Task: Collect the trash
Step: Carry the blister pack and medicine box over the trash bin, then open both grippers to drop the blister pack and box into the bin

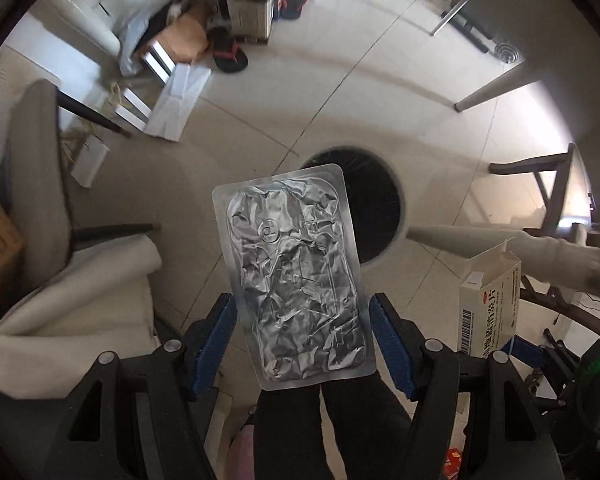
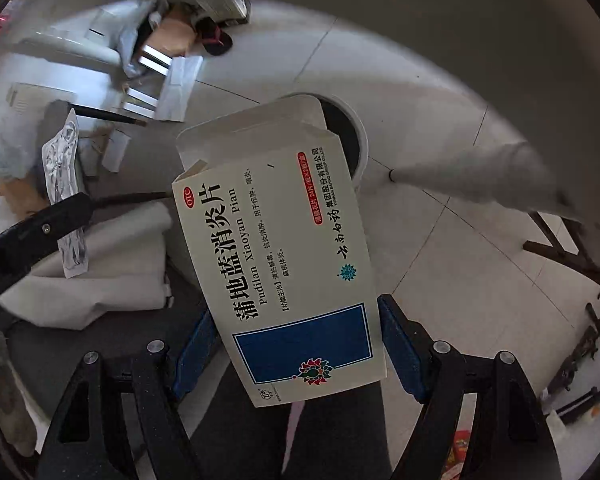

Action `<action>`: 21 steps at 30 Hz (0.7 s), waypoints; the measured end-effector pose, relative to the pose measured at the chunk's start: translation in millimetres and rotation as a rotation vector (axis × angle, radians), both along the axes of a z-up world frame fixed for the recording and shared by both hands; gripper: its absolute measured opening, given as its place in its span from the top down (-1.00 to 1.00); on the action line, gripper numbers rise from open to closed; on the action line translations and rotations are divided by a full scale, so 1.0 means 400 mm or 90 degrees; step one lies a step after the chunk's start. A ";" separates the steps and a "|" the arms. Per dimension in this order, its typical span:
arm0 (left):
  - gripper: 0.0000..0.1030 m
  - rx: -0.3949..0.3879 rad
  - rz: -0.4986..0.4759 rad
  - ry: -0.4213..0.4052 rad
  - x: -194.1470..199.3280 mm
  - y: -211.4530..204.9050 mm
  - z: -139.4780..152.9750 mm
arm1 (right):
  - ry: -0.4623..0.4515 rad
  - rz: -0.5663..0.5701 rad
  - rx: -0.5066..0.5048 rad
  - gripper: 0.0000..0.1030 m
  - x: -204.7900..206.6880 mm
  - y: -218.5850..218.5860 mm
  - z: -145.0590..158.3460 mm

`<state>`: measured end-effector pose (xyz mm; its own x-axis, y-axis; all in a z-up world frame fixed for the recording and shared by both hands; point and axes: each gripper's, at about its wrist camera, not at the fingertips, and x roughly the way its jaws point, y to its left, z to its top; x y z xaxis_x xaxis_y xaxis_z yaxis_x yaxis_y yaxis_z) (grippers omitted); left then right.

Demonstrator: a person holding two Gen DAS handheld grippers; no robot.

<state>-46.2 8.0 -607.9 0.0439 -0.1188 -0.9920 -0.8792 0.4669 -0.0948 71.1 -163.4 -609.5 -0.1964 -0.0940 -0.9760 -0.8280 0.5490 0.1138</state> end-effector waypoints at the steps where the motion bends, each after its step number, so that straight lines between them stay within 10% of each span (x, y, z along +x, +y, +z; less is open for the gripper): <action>1: -0.28 -0.011 -0.001 -0.001 0.009 0.009 -0.052 | -0.006 -0.002 -0.007 -0.54 0.003 0.009 -0.054; 11: -0.28 -0.091 -0.046 0.012 0.127 0.062 -0.429 | -0.025 -0.013 -0.074 -0.54 0.084 0.091 -0.500; 21: -0.29 -0.122 -0.061 0.019 0.143 0.074 -0.495 | -0.022 0.020 -0.079 -0.55 0.099 0.120 -0.615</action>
